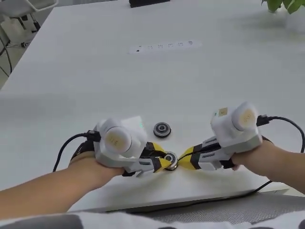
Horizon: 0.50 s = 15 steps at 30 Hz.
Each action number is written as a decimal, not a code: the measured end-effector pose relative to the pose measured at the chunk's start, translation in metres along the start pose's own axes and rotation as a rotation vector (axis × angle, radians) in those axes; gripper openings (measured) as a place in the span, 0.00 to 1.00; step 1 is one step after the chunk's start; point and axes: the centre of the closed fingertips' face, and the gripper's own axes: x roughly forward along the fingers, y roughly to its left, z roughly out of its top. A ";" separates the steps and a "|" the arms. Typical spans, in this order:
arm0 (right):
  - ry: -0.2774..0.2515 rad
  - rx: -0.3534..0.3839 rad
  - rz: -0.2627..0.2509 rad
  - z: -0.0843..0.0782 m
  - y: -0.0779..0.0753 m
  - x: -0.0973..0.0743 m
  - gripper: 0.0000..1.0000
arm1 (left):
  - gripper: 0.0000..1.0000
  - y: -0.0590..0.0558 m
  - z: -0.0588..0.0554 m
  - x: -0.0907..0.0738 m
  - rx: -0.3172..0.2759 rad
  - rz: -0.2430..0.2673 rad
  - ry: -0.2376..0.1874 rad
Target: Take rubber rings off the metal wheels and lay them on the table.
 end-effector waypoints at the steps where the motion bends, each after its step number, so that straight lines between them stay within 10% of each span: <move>1: -0.011 0.031 -0.005 0.002 -0.003 -0.002 0.00 | 0.07 0.000 0.000 0.000 0.001 0.001 -0.001; 15: -0.101 0.160 0.026 0.015 0.007 -0.008 0.00 | 0.07 0.000 0.000 0.001 -0.010 0.014 -0.001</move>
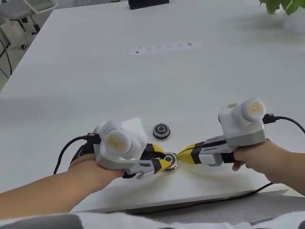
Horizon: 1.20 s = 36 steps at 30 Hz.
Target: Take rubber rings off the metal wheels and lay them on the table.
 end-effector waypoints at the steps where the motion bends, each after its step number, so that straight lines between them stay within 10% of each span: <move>1: 0.000 -0.006 -0.003 0.000 -0.001 -0.001 0.00 | 0.06 0.000 0.000 0.000 0.000 0.001 0.000; 24: -0.001 -0.038 0.052 0.004 0.012 0.003 0.00 | 0.06 0.000 0.000 0.001 0.005 -0.004 0.001; 28: -0.032 -0.045 0.156 0.013 0.034 0.005 0.00 | 0.06 0.000 0.000 0.001 0.000 -0.003 0.001; 36: -0.029 -0.066 0.094 0.009 0.013 0.004 0.00 | 0.07 0.000 0.000 0.001 -0.011 -0.002 -0.003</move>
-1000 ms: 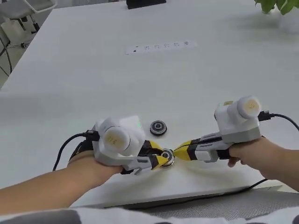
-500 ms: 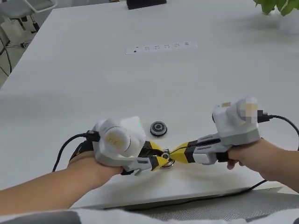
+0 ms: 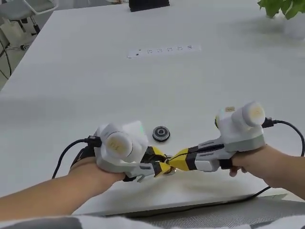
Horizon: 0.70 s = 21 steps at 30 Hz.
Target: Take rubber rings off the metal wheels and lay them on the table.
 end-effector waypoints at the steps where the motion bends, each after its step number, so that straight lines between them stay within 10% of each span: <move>1: 0.001 0.001 -0.006 -0.001 -0.003 -0.001 0.00 | 0.07 0.000 0.000 0.000 0.001 0.000 0.000; 21: 0.006 0.010 -0.046 0.000 -0.002 -0.009 0.00 | 0.15 -0.002 0.010 -0.007 -0.007 -0.034 -0.012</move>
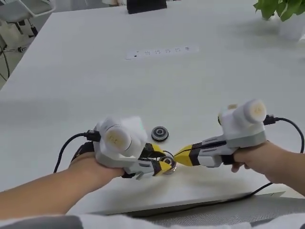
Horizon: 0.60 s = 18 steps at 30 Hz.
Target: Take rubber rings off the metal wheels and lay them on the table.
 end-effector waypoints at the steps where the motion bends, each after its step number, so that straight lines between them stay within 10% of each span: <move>1: -0.001 0.001 0.001 0.001 0.000 0.000 0.00 | 0.16 -0.001 0.001 -0.001 0.001 -0.002 0.000; 18: -0.043 -0.003 0.022 0.022 0.011 -0.007 0.00 | 0.35 0.000 0.017 -0.046 -0.025 0.032 -0.077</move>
